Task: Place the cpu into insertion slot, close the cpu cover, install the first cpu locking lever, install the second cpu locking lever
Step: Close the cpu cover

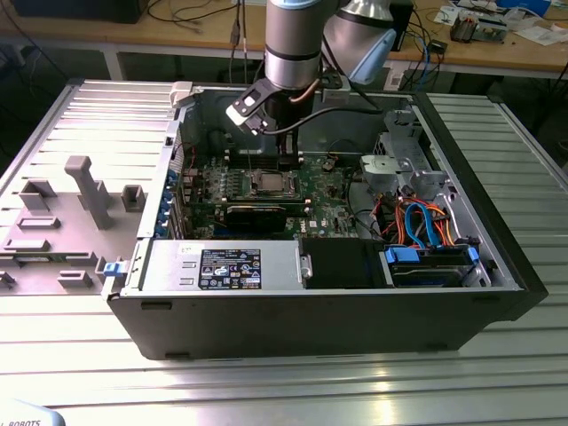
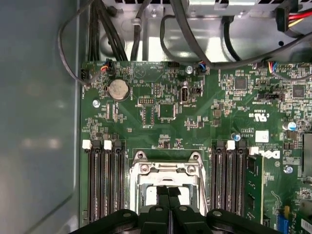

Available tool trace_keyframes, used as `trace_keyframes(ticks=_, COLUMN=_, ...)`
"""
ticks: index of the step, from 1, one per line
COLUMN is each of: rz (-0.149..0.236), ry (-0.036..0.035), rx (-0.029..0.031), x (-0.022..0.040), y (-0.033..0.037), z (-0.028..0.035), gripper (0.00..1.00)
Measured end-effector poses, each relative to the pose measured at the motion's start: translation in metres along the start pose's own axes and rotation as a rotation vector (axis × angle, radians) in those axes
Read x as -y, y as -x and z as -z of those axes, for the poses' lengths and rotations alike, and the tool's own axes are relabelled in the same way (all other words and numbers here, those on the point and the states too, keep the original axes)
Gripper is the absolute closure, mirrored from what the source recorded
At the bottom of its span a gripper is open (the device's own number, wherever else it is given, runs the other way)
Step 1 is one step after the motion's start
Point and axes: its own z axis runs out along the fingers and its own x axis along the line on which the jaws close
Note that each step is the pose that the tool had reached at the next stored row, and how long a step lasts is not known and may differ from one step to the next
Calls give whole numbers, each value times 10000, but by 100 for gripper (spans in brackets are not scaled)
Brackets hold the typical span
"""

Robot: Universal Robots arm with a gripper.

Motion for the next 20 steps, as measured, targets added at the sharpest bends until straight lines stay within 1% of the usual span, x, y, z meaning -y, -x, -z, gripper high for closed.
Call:
trace_keyframes(ticks=3, rz=21, ry=-2, rx=2, x=104, y=0, z=-33, gripper=89)
trace_keyframes(ticks=4, rz=24, ry=0, rx=-2, x=155, y=-2, z=-43, gripper=89)
trace_keyframes(ticks=6, rz=26, ry=-1, rx=-1, x=211, y=-2, z=-46, gripper=89)
trace_keyframes(ticks=9, rz=25, ry=-1, rx=0, x=270, y=-3, z=-46, gripper=89)
trace_keyframes(ticks=12, rz=26, ry=-2, rx=1, x=375, y=-3, z=-47, gripper=89)
trace_keyframes(ticks=13, rz=27, ry=-1, rx=0, x=405, y=-3, z=-63, gripper=89)
trace_keyframes(ticks=14, rz=29, ry=-1, rx=0, x=415, y=-2, z=-84, gripper=89)
trace_keyframes(ticks=17, rz=29, ry=-4, rx=0, x=418, y=0, z=-181, gripper=89)
trace_keyframes(ticks=20, rz=29, ry=-11, rx=0, x=419, y=0, z=-218, gripper=89)
